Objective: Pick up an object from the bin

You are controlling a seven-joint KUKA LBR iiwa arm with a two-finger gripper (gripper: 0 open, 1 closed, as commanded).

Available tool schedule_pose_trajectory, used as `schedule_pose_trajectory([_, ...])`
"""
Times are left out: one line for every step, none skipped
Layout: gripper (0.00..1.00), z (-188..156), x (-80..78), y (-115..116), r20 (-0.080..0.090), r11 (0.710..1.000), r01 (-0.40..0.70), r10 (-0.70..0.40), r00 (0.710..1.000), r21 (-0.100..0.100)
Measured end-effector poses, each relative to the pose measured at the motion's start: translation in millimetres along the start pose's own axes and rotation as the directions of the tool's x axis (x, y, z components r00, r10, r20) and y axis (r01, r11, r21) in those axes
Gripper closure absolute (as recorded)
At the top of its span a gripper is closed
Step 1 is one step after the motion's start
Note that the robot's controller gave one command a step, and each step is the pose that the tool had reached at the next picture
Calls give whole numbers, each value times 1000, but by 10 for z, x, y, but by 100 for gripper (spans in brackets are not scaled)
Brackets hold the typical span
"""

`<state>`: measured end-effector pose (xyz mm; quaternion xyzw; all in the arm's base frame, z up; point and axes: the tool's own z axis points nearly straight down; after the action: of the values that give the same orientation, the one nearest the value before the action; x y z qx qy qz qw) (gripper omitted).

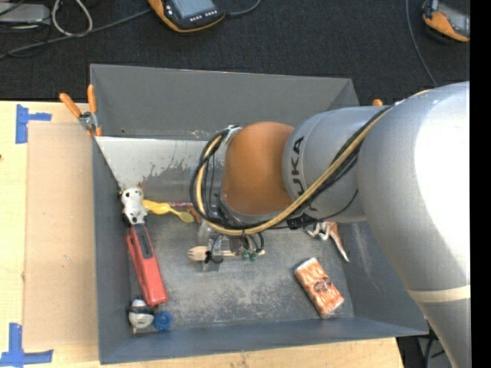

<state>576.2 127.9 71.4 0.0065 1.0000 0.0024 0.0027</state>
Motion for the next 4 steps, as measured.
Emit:
schedule_pose_trajectory([100,0,0,-1,0,1000,-1,1,1000,0])
schedule_pose_trajectory([100,-132,32,-10,-10,1000,-2,2,1000,3])
schedule_pose_trajectory([100,-573,17,-6,-6,1000,-3,3,1000,1])
schedule_pose_trajectory([100,-826,14,-4,-6,1000,-4,4,1000,1])
